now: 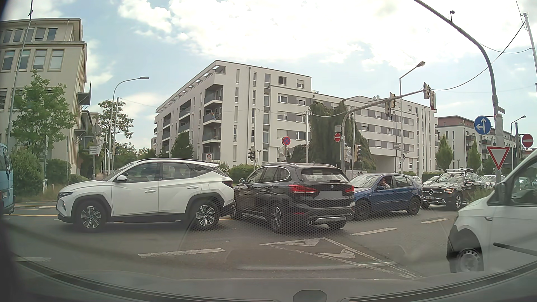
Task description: Follow the waypoints while adhering to traffic rules and regulations
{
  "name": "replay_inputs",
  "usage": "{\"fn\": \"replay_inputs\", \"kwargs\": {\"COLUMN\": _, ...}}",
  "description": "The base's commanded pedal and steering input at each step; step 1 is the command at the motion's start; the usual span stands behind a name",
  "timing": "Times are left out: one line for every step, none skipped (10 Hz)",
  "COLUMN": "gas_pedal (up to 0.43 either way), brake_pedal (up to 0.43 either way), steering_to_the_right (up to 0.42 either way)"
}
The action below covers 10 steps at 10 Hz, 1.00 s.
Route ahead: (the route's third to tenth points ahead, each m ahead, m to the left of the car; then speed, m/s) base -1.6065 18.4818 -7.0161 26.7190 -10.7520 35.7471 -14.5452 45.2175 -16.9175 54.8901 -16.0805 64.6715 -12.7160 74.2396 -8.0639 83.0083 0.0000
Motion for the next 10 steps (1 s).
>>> {"fn": "replay_inputs", "kwargs": {"gas_pedal": 0.0, "brake_pedal": 0.335, "steering_to_the_right": -0.882}}
{"fn": "replay_inputs", "kwargs": {"gas_pedal": 0.0, "brake_pedal": 0.335, "steering_to_the_right": -0.882}}
{"fn": "replay_inputs", "kwargs": {"gas_pedal": 0.0, "brake_pedal": 0.335, "steering_to_the_right": -0.881}}
{"fn": "replay_inputs", "kwargs": {"gas_pedal": 0.0, "brake_pedal": 0.335, "steering_to_the_right": -0.882}}
{"fn": "replay_inputs", "kwargs": {"gas_pedal": 0.0, "brake_pedal": 0.335, "steering_to_the_right": -0.882}}
{"fn": "replay_inputs", "kwargs": {"gas_pedal": 0.0, "brake_pedal": 0.335, "steering_to_the_right": -0.881}}
{"fn": "replay_inputs", "kwargs": {"gas_pedal": 0.0, "brake_pedal": 0.335, "steering_to_the_right": -0.881}}
{"fn": "replay_inputs", "kwargs": {"gas_pedal": 0.0, "brake_pedal": 0.341, "steering_to_the_right": -0.882}}
{"fn": "replay_inputs", "kwargs": {"gas_pedal": 0.0, "brake_pedal": 0.335, "steering_to_the_right": -0.882}}
{"fn": "replay_inputs", "kwargs": {"gas_pedal": 0.0, "brake_pedal": 0.335, "steering_to_the_right": -0.882}}
